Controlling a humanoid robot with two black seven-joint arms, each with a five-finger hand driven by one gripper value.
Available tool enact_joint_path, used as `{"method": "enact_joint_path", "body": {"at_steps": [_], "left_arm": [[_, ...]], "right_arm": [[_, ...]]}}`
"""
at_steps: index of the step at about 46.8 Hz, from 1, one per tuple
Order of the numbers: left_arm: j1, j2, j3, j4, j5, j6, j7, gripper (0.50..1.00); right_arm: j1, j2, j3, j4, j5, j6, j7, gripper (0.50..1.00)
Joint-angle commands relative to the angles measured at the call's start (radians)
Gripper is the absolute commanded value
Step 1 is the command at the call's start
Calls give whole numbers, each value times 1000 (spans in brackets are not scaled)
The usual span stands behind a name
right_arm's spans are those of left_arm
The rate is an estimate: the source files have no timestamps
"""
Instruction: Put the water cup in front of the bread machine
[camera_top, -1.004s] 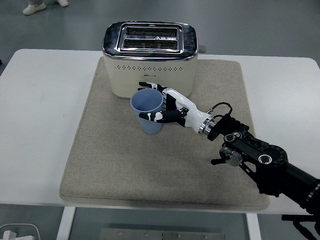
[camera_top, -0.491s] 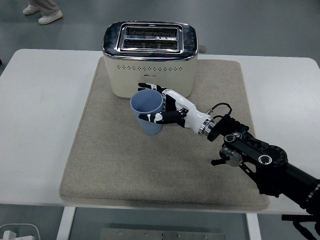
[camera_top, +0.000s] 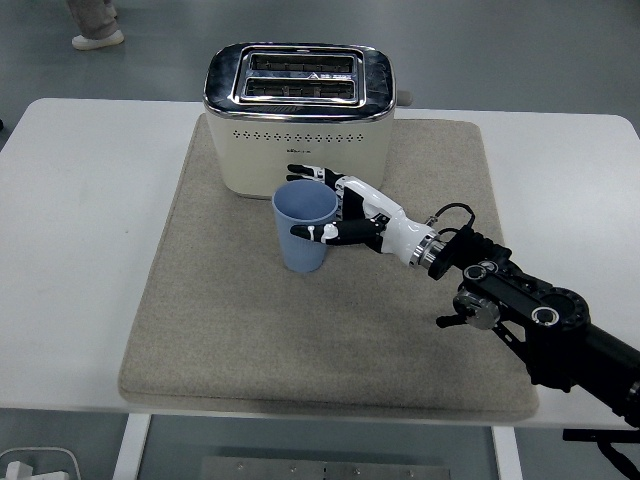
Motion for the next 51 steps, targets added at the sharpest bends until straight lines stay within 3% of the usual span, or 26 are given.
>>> {"method": "enact_joint_path", "body": {"at_steps": [1,29,51], "left_arm": [[0,0,0,0,0,0,1,1000],[0,0,0,0,0,0,1,1000],[0,0,0,0,0,0,1,1000]], "right_arm": [[-2,-5,0,0,1,10,1,932],[-7,-35,2,4,1,97,3,932],[-8,-69,0,6,-1,128,4,932]]}}
